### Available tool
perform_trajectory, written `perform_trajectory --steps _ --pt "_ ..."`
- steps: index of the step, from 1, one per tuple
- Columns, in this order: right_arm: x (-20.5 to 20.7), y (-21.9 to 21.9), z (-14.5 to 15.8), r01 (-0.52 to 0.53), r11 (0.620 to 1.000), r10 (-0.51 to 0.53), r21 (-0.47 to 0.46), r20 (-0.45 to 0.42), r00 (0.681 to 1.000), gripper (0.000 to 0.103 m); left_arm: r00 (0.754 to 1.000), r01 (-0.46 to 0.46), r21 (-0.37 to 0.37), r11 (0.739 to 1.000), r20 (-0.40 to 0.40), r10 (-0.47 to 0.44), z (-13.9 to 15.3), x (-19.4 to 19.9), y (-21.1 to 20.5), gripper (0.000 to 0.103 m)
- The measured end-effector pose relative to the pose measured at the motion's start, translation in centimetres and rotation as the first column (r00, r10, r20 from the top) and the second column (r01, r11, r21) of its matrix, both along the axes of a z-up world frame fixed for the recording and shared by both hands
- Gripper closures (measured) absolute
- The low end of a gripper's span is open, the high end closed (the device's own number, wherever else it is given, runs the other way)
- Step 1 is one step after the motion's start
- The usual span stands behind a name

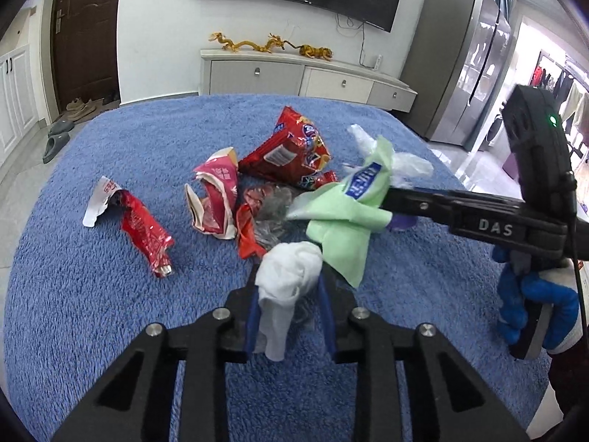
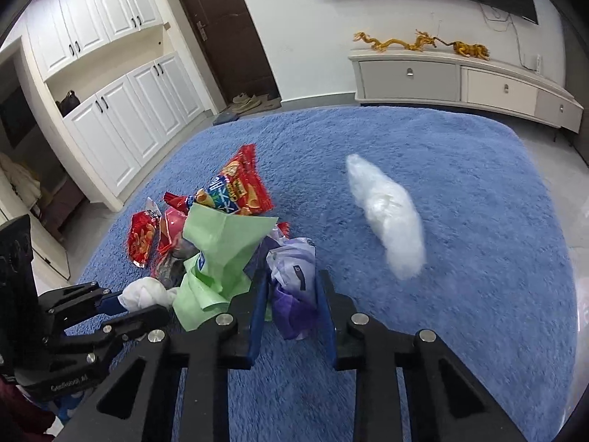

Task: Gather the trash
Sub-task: 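Grasp the white tissue with the left tool while the right tool grasps the purple bag, then carry both items to the bin and open both tools to drop them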

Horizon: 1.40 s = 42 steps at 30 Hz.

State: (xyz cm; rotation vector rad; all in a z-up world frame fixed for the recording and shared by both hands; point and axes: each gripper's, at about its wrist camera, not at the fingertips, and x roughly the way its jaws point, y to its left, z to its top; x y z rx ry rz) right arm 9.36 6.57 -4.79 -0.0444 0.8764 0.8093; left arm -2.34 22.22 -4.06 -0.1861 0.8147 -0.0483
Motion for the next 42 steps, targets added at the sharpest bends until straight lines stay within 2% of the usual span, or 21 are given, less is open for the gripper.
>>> perform_trajectory --steps 10,20,26,29,32,35,37,42 --pt "-2.8 -6.0 1.9 0.092 0.996 -0.093 0.012 0.039 0.995 0.079 0.999 0.0 -0.014 1.0 0.044 0.001 1.5 -2.4 -0.3 0.078" --pt "-5.9 -11.8 4.1 0.223 0.972 -0.228 0.069 0.087 0.97 0.079 0.994 0.031 0.012 0.999 0.105 -0.032 4.2 -3.9 -2.2 0.079" --pt "-7.5 -15.3 5.4 0.278 0.954 -0.29 0.11 0.121 0.949 0.079 0.988 0.084 0.027 0.996 0.129 -0.087 5.8 -3.3 -4.8 0.079" --pt "-8.1 -17.7 5.6 0.324 0.937 -0.34 0.133 0.126 0.932 0.079 0.98 0.137 0.049 0.989 0.137 -0.142 6.6 -2.4 -7.2 0.079" --pt "-8.6 -20.3 5.4 0.382 0.913 -0.399 0.144 0.126 0.908 0.079 0.966 0.211 0.077 0.974 0.137 -0.22 7.2 -1.2 -10.3 0.079" --pt "-9.3 -23.7 4.7 0.455 0.878 -0.473 0.151 0.114 0.874 0.079 0.942 0.301 0.096 0.949 0.128 -0.311 7.5 0.3 -14.1 0.079" --pt "-9.5 -25.7 4.1 0.501 0.853 -0.517 0.148 0.104 0.85 0.079 0.921 0.36 0.106 0.927 0.119 -0.371 7.6 1.1 -16.9 0.079" --pt "-10.4 -31.5 1.3 0.626 0.769 -0.634 0.126 0.032 0.772 0.079 0.849 0.512 0.121 0.85 0.083 -0.523 7.0 3.6 -24.7 0.078"
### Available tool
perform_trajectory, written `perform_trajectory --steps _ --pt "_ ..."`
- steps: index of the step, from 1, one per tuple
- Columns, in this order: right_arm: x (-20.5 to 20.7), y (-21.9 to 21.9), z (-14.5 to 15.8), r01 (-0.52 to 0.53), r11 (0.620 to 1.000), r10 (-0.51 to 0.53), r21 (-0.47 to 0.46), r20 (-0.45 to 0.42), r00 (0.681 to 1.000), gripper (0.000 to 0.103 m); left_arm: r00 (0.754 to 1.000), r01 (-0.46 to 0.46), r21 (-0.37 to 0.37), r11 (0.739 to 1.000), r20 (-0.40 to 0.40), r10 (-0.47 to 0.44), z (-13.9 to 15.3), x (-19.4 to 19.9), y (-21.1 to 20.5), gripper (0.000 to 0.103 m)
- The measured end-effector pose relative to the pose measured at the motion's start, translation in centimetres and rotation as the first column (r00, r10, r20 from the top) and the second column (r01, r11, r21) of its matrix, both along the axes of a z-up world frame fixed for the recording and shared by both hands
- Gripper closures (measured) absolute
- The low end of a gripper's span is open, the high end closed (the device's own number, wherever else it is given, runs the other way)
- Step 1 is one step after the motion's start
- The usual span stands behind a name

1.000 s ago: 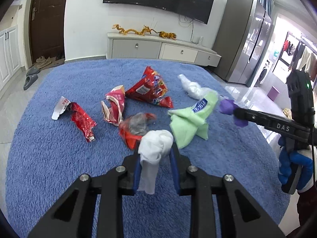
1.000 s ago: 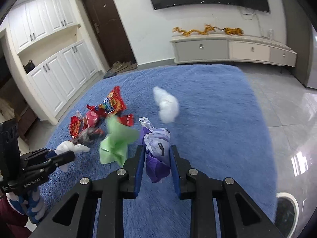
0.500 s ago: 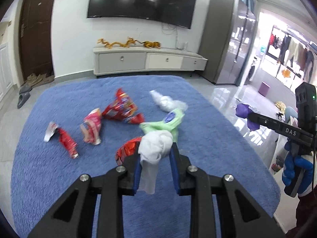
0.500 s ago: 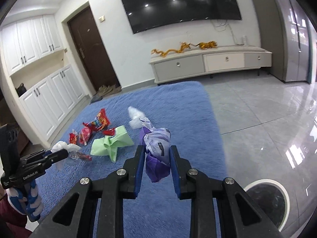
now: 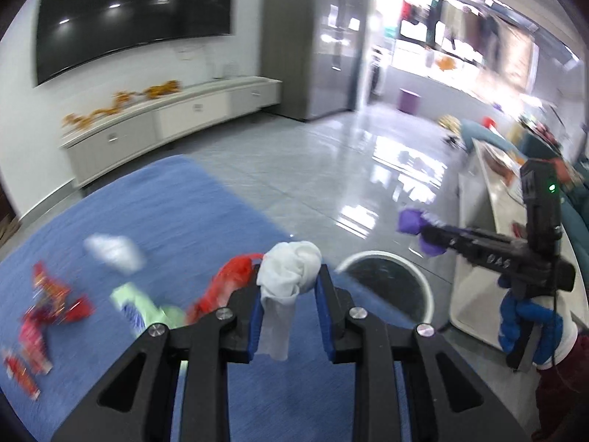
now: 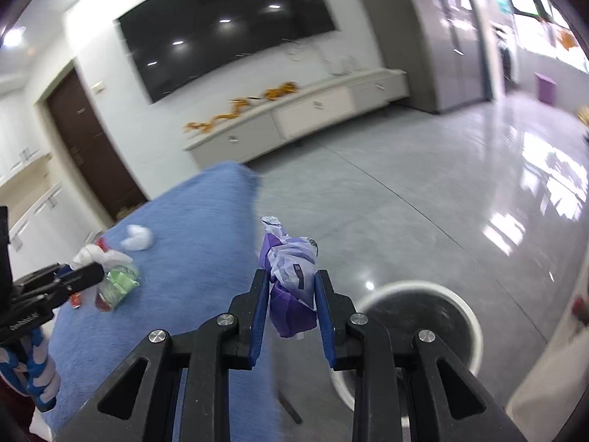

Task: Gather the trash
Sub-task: 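Carry both items to the bin and open both tools to drop them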

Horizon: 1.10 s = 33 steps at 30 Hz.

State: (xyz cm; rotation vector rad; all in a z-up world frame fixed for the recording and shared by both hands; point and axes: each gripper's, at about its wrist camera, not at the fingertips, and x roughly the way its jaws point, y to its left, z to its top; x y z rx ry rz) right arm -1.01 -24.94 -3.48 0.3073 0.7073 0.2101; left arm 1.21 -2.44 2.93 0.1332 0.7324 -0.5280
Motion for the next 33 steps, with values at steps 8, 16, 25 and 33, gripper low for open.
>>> perform_trajectory --steps 8,16,25,33 --pt "-0.4 -5.9 -4.1 0.155 0.988 -0.151 0.025 -0.117 0.982 0.079 0.987 0.142 -0.01 0.99 -0.078 -0.142 -1.7 3.6 -9.8 0.076" --pt "0.6 -8.1 -5.7 0.223 0.974 -0.215 0.031 -0.169 0.962 0.079 0.972 0.195 -0.044 0.98 -0.126 -0.199 -3.0 5.6 -15.3 0.067" --pt "0.7 -9.1 -6.9 0.264 0.964 -0.257 0.015 -0.195 0.947 0.062 0.96 0.218 -0.102 0.971 -0.159 -0.232 -2.4 7.4 -17.1 0.049" --pt "0.0 -9.8 -6.2 0.291 0.957 -0.287 -0.004 -0.178 0.941 0.059 0.977 0.166 -0.089 0.982 -0.123 -0.177 -1.2 7.2 -14.0 0.049"
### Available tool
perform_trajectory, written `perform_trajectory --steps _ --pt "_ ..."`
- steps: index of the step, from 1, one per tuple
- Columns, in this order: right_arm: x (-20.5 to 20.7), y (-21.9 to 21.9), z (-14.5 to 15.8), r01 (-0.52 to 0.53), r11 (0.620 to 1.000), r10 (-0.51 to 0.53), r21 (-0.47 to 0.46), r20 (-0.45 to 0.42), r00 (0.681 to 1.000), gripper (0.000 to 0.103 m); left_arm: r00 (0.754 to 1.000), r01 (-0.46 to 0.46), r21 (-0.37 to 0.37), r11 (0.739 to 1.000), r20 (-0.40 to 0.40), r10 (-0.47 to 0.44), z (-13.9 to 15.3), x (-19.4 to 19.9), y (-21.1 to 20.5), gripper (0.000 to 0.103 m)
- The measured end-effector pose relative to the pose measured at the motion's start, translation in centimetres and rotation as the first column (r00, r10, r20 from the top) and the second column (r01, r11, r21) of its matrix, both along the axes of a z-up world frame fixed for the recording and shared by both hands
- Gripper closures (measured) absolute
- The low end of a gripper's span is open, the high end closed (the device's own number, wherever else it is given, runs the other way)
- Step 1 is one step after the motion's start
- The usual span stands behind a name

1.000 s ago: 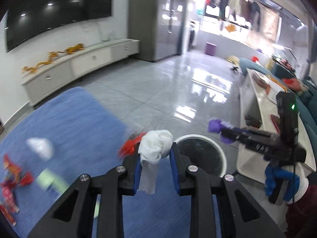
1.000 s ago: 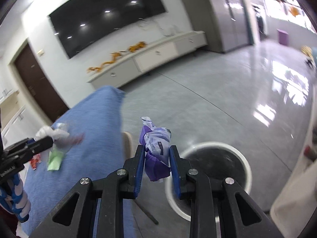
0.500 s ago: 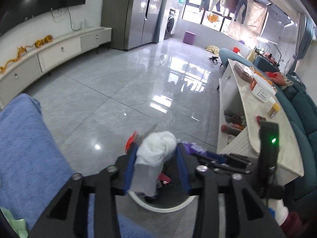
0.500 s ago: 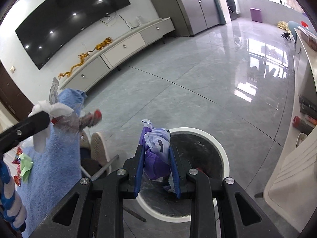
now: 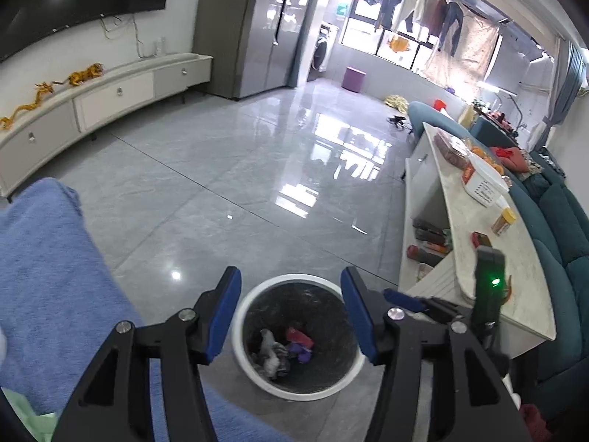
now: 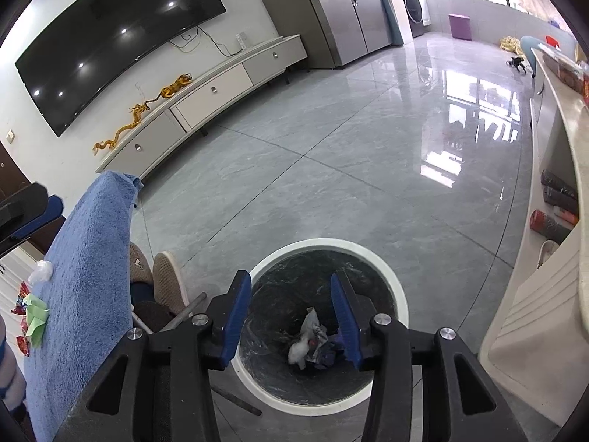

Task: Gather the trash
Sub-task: 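Carry both items to the bin and open both tools to drop them, then grasp the green bag with the right tool while the left tool grasps the pink wrapper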

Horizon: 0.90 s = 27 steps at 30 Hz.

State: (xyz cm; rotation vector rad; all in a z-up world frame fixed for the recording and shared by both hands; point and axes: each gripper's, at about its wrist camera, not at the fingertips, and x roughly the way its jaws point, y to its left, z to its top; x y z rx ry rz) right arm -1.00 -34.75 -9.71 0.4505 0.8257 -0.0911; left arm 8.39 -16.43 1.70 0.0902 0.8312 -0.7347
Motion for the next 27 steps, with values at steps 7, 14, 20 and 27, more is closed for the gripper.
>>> perform_trajectory --steps 7,14,20,27 --pt "-0.7 -0.5 0.5 0.015 1.0 -0.015 -0.017 0.026 1.0 0.057 0.992 -0.115 0.049 0.992 0.055 0.112 -0.2 -0.1 4.0 0.042" --pt "-0.5 -0.6 0.6 0.009 0.999 -0.008 -0.031 0.023 1.0 0.057 0.949 -0.292 0.108 0.95 0.155 0.274 -0.4 -1.2 10.7 0.042" --pt "0.2 -0.6 0.6 0.009 1.0 -0.008 -0.028 0.028 1.0 0.057 0.862 -0.486 0.136 0.863 0.239 0.447 0.2 -3.2 17.6 0.041" --pt "1.3 1.0 1.1 -0.04 0.999 0.041 -0.027 0.038 0.998 0.057 0.711 -0.698 0.132 0.704 0.24 0.661 -0.8 -6.2 27.0 0.041"
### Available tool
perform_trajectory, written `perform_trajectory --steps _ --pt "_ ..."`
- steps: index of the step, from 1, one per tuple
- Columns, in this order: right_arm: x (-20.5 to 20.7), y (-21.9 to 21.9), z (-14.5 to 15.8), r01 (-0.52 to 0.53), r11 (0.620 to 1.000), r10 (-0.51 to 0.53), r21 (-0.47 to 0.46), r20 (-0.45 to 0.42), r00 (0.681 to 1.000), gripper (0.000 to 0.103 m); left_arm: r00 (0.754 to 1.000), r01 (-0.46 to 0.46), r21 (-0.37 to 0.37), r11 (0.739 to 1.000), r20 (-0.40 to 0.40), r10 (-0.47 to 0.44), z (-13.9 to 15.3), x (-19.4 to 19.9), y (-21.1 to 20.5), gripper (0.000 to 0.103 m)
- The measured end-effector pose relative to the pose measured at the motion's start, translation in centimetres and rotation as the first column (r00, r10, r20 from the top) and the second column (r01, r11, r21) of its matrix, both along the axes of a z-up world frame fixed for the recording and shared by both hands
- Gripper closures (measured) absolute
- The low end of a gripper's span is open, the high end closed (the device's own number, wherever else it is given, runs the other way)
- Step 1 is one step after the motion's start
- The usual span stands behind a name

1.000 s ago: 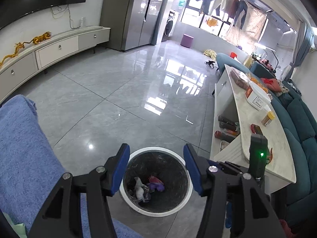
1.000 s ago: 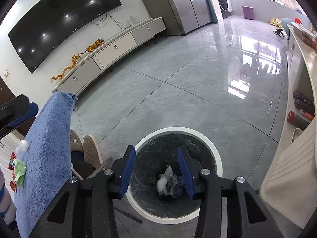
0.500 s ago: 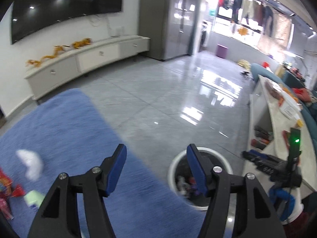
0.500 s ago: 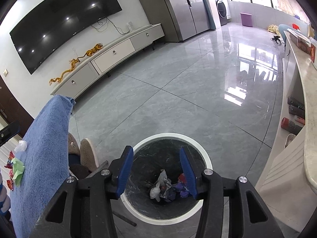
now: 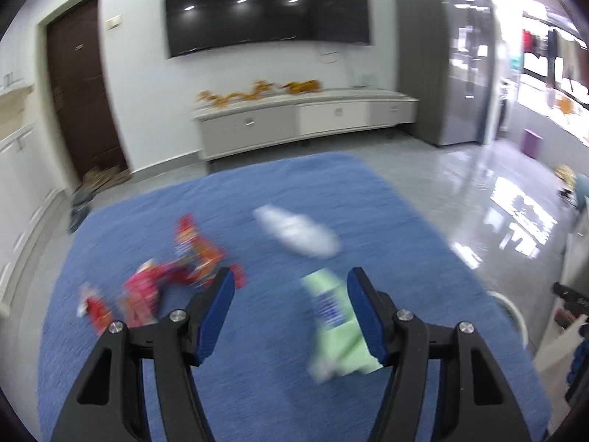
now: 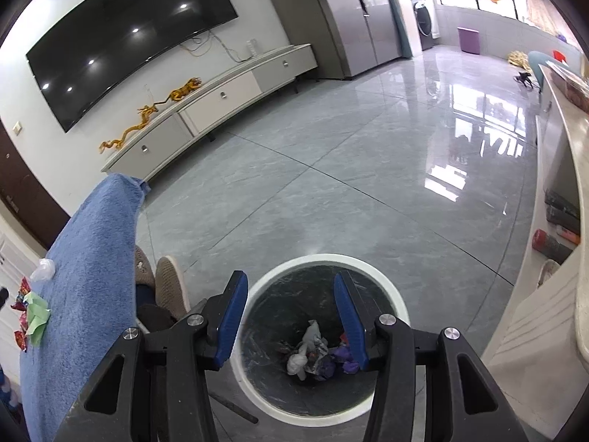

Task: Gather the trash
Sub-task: 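Grasp the green bag with the right tool while the left tool grasps the pink wrapper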

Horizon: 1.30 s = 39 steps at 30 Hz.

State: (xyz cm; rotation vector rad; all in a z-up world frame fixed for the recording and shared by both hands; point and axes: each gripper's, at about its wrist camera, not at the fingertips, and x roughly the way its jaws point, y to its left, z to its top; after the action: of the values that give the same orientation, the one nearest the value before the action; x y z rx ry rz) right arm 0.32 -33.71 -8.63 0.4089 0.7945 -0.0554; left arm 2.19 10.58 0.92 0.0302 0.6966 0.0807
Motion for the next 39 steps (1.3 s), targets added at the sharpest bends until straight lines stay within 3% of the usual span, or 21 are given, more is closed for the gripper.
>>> perform_trajectory --steps 6,14,24,32,39 --pt "0.6 2.2 2.4 -0.058 0.998 0.059 -0.021 0.044 0.997 0.057 0.994 -0.095 -0.036 0.995 -0.064 0.092 -0.9 -2.2 5.5 0.041" --pt "1.5 6.9 6.4 -0.152 0.987 0.158 -0.061 0.107 0.982 0.056 0.977 -0.212 -0.089 0.973 -0.035 0.209 0.1 -5.8 12.1 0.041" --pt "2.9 16.9 9.8 -0.358 0.927 0.372 -0.113 0.133 0.919 0.054 0.956 -0.294 -0.164 0.941 -0.06 0.288 -1.6 -10.5 18.4 0.041" --pt "3.8 24.8 9.7 -0.519 0.845 0.531 -0.126 0.093 0.842 0.049 0.973 -0.23 -0.292 0.928 -0.055 0.224 -1.7 -9.2 20.1 0.041" --pt "5.0 29.9 8.0 -0.637 0.767 0.641 -0.083 0.042 0.767 0.043 0.997 -0.079 -0.261 0.962 -0.025 0.075 -0.2 -2.8 17.9 0.042"
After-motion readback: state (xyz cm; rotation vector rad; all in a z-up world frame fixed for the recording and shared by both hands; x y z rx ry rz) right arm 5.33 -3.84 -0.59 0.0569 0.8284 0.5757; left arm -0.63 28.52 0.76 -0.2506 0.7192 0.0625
